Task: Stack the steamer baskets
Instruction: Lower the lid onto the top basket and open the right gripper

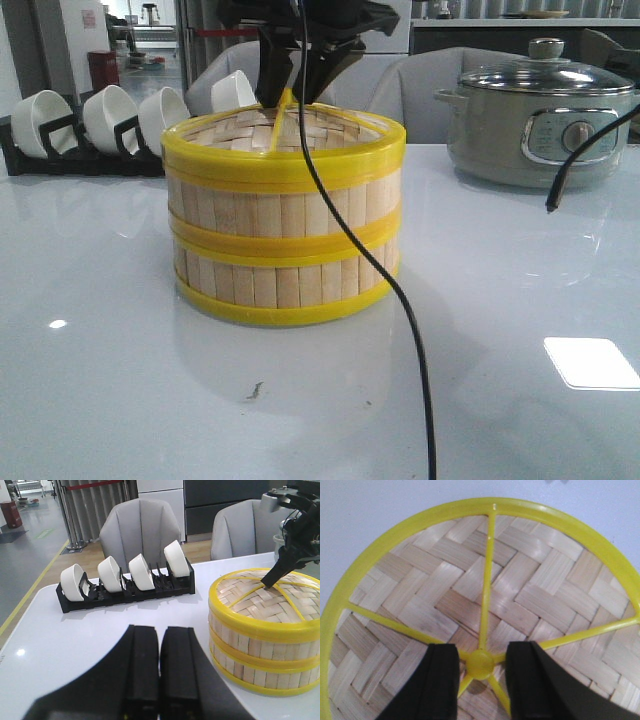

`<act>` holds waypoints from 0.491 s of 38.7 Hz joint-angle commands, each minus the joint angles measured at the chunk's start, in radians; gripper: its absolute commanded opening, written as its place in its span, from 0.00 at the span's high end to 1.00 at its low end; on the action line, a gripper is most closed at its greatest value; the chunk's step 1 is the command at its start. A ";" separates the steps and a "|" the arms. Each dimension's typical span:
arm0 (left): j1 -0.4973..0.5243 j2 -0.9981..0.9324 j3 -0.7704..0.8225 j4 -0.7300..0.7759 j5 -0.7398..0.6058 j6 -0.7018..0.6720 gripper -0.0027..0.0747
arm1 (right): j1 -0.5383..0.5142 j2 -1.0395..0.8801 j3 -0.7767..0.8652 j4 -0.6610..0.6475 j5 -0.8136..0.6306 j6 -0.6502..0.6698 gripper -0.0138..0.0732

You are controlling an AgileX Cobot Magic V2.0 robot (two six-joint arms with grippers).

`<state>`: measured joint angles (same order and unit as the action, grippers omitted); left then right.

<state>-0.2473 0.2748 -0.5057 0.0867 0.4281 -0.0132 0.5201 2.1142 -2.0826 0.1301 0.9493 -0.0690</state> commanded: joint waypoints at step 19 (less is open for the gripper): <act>0.000 0.012 -0.028 0.001 -0.091 -0.009 0.86 | -0.045 -0.255 -0.021 -0.040 -0.157 -0.003 0.44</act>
<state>-0.2473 0.2748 -0.5057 0.0867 0.4281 -0.0132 0.4983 1.9671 -2.0826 0.1033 0.8649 -0.0690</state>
